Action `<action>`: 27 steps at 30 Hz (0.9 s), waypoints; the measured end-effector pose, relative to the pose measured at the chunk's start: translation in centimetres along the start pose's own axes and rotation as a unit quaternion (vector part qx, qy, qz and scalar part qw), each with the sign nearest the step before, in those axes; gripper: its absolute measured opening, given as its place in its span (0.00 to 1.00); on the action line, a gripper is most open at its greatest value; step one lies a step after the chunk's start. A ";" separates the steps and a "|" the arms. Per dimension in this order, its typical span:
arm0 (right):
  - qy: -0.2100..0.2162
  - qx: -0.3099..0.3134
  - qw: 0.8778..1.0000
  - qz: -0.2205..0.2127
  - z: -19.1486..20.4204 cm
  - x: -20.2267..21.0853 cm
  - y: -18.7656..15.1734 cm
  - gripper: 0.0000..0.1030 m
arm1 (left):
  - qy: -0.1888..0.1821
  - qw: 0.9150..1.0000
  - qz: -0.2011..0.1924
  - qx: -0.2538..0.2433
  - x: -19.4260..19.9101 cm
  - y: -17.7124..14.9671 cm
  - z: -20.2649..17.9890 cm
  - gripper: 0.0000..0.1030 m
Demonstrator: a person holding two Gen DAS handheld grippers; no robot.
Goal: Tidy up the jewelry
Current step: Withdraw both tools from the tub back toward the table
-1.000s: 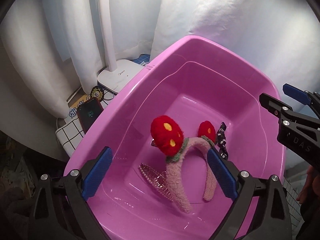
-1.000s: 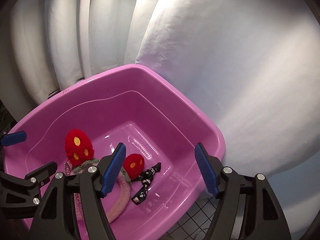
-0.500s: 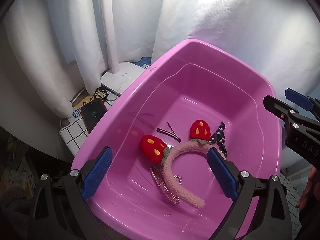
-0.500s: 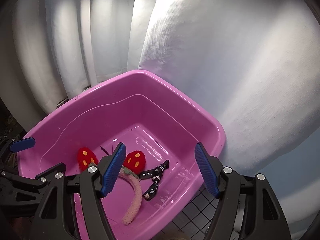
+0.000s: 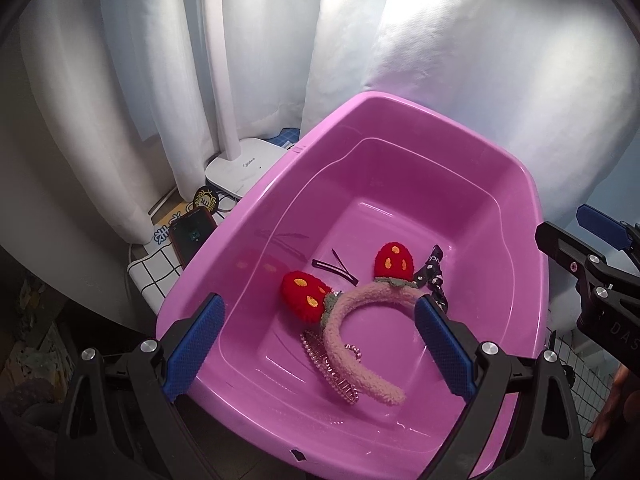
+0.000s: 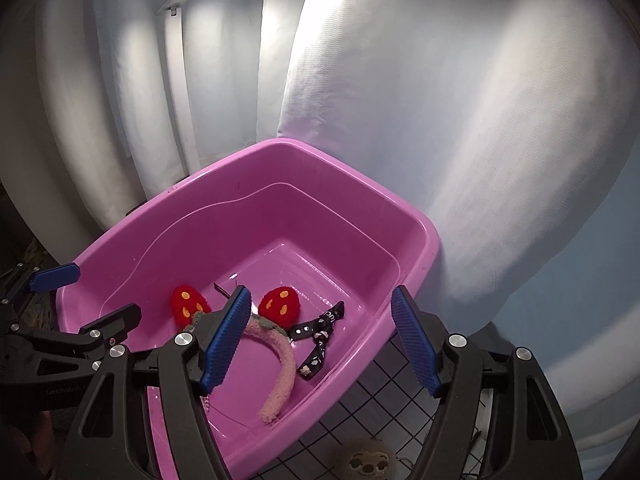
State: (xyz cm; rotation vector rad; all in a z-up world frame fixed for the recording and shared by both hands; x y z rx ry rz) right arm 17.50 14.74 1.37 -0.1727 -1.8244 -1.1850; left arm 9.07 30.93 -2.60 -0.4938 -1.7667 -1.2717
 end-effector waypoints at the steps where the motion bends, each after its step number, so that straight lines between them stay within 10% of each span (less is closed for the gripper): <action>1: 0.000 -0.004 1.000 -0.002 -0.2 0.4 -0.3 0.67 | 0.001 1.000 -0.003 -0.002 0.3 -0.1 -0.2 0.91; 27: -0.049 -0.141 0.989 -0.015 -13.8 12.0 -16.8 0.70 | -0.037 0.997 -0.040 -0.057 6.9 -6.2 -12.3 0.93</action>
Point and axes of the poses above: each gripper's, at about its wrist camera, not at the fingertips, and x roughly against the way its jaws point, z to its left, y to its top, the point moved 4 cm from there along -x, roughly the way its jaws point, and after that the axes turned 1 degree about -y, right-handed, at the moved point
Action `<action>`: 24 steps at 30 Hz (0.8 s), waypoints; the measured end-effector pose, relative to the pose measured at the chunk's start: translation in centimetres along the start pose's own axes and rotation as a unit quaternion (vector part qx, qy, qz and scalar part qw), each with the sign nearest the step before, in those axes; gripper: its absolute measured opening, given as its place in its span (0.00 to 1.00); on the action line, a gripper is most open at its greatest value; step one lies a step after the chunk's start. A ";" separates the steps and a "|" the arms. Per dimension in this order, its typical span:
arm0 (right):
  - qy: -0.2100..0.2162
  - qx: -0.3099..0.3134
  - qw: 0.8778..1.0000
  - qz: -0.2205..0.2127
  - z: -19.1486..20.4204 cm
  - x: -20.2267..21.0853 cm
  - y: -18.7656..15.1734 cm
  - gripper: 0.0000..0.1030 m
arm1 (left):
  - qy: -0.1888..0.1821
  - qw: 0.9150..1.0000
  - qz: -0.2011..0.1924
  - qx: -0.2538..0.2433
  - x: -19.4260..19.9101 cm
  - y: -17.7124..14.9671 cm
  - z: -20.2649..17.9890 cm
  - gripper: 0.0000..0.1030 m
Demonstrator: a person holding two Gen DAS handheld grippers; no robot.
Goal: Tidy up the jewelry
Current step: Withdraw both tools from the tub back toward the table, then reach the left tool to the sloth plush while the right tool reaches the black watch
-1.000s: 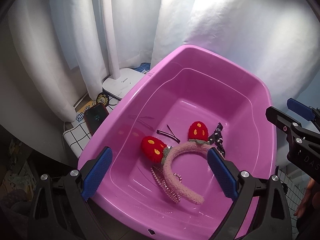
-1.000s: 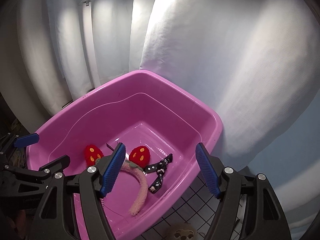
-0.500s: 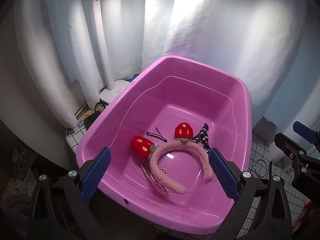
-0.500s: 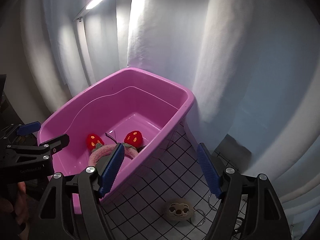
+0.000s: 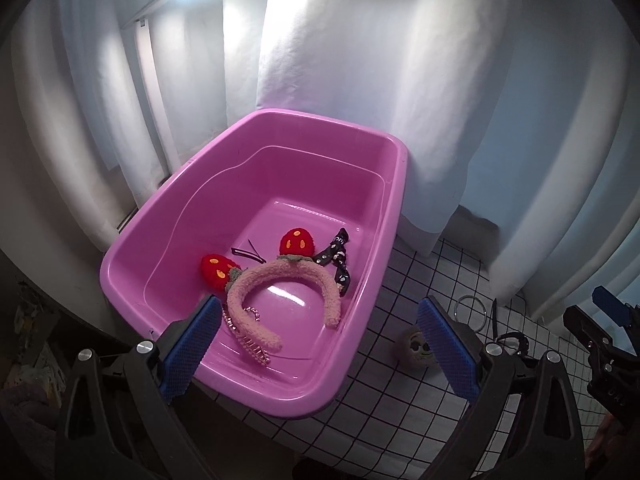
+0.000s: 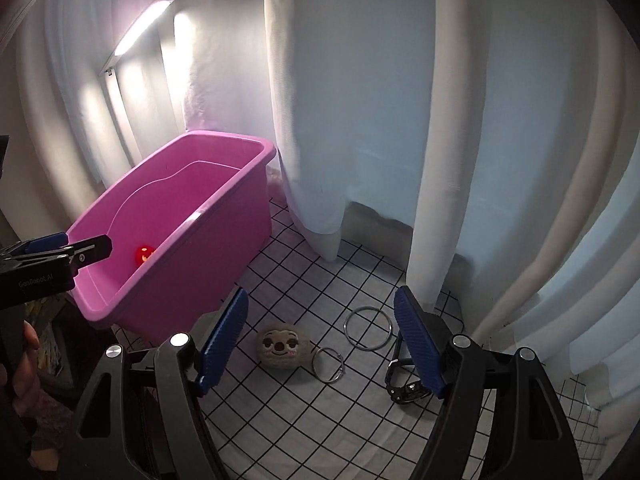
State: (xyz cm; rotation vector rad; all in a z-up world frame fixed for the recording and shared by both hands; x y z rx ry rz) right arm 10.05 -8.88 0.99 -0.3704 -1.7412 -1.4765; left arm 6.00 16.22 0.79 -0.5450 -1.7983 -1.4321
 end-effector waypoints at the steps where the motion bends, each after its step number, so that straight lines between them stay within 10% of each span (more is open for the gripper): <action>1: -0.005 -0.007 1.000 0.001 -0.8 0.4 -0.6 0.71 | -0.002 1.000 0.000 -0.005 0.1 -0.2 -0.6 0.93; 24: -0.043 -0.137 0.989 0.046 -11.4 2.3 -11.7 0.75 | -0.034 0.996 0.050 -0.059 -2.8 -6.7 -10.1 0.93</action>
Point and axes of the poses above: each gripper's, at about its wrist camera, not at the fingertips, and x roughly against the way its jaws point, z to its left, y to its top, the point moved 4 cm from there along -x, roughly the way its jaws point, and after that the axes turned 1 degree about -y, right-handed, at the moved point
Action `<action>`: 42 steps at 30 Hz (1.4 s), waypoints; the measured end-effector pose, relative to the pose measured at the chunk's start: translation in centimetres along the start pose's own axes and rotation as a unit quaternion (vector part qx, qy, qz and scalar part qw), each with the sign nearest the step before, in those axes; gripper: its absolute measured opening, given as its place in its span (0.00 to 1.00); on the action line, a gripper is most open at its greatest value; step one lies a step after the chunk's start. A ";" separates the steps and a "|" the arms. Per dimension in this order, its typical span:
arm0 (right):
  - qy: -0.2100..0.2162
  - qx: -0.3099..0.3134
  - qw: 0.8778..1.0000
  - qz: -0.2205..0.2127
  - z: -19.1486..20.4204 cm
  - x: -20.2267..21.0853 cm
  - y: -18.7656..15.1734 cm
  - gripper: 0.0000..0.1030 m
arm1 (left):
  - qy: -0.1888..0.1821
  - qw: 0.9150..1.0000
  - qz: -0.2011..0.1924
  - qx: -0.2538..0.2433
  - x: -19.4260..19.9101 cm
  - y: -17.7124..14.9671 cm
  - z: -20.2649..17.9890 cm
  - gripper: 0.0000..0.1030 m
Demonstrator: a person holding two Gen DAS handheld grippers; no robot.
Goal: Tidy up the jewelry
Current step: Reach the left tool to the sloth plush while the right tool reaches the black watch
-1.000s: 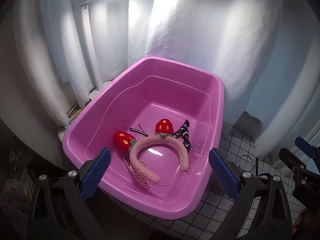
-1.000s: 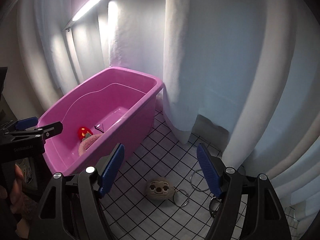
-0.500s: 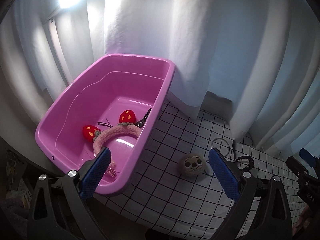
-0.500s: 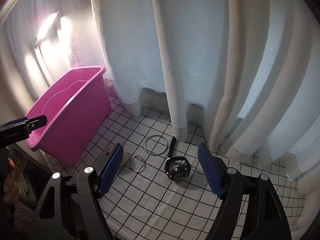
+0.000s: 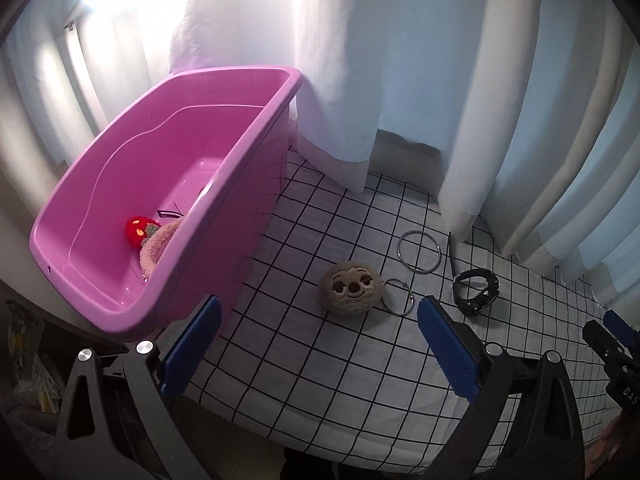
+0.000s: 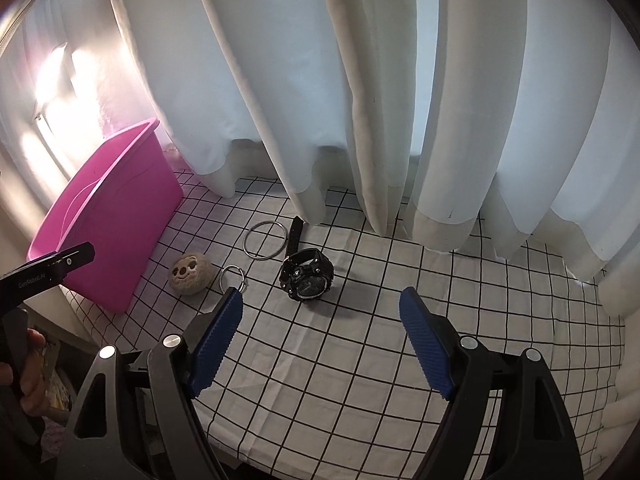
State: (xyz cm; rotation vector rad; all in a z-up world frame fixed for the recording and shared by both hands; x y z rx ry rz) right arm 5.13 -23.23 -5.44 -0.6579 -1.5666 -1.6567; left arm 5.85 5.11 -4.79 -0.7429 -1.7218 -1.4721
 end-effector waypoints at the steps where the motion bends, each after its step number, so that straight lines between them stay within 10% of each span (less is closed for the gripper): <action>1: -0.001 -0.002 1.000 0.002 -0.2 -0.3 -0.3 0.75 | 0.000 1.000 0.006 0.000 -0.5 -0.4 0.0 0.93; 42: -0.018 0.026 0.998 0.059 3.3 -18.3 -2.3 0.75 | -0.011 0.998 0.050 -0.020 -16.3 -3.6 -1.5 0.93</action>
Point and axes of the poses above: each gripper's, at about its wrist camera, not at the fingertips, and x roughly against the way its jaws point, z to its left, y to its top, the point moved 4 cm from there along -x, roughly the way its jaws point, and after that the axes turned 1 degree about -y, right-handed, at the moved point
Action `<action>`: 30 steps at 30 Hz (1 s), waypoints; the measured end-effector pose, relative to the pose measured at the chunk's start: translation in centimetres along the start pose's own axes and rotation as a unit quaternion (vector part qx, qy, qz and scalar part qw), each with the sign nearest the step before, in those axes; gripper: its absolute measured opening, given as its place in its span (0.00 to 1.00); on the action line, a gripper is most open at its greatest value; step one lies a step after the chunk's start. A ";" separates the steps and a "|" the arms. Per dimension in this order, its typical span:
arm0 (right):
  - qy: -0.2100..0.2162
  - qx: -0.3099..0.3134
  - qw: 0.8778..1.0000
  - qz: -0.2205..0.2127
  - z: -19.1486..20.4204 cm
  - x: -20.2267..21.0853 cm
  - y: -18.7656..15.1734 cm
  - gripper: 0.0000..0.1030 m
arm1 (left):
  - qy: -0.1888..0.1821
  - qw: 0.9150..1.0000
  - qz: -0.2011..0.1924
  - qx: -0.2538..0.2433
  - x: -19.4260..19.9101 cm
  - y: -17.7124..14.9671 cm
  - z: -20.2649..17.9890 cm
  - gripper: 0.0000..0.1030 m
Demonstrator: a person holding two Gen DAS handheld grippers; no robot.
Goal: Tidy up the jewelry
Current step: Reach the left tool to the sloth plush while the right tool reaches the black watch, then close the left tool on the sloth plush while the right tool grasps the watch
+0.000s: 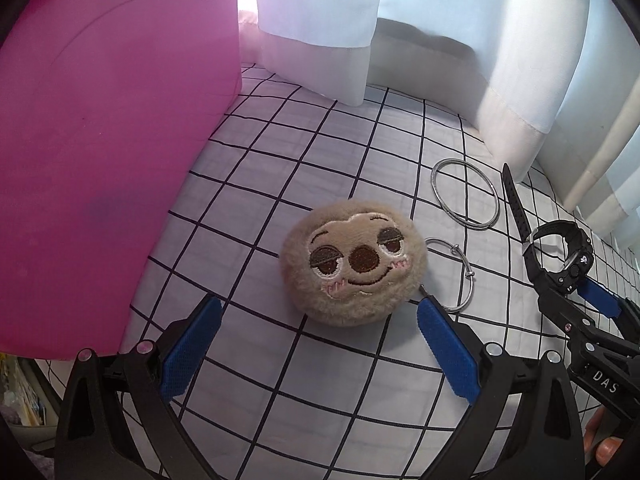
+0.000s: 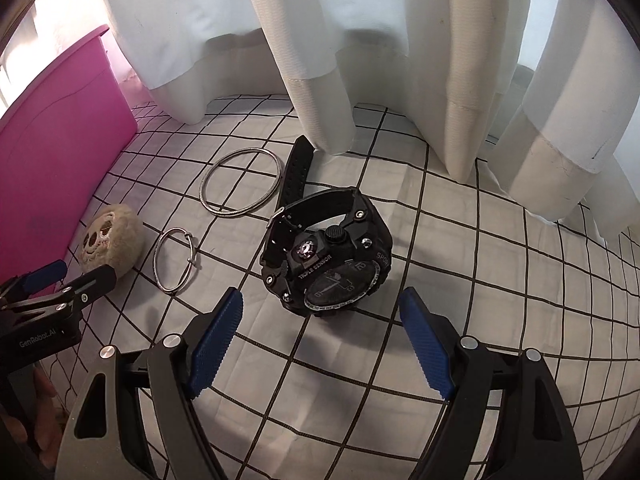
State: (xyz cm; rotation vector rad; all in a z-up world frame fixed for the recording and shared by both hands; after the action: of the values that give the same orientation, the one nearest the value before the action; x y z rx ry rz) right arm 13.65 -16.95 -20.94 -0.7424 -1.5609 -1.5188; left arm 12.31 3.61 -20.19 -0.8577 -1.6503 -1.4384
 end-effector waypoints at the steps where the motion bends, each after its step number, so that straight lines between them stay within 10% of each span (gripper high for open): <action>1: -0.002 0.000 1.000 -0.001 0.0 -0.2 0.1 0.75 | -0.002 1.000 -0.001 0.000 -0.1 0.0 0.0 0.93; 30: -0.041 0.012 0.999 -0.030 0.1 -4.0 2.4 0.75 | 0.004 1.000 -0.009 0.018 -4.1 1.7 0.5 0.94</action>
State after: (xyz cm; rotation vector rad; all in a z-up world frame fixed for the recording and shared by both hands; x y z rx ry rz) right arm 17.69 -16.06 -23.14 -0.7592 -1.6738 -1.5271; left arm 15.71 4.34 -22.98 -0.8185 -1.6763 -1.4186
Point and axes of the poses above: each gripper's, at about its wrist camera, not at the fingertips, and x roughly against the way its jaws point, z to its left, y to its top, the point moved 4 cm from there along -x, roughly the way its jaws point, and after that the axes turned 1 degree about -y, right-handed, at the moved point
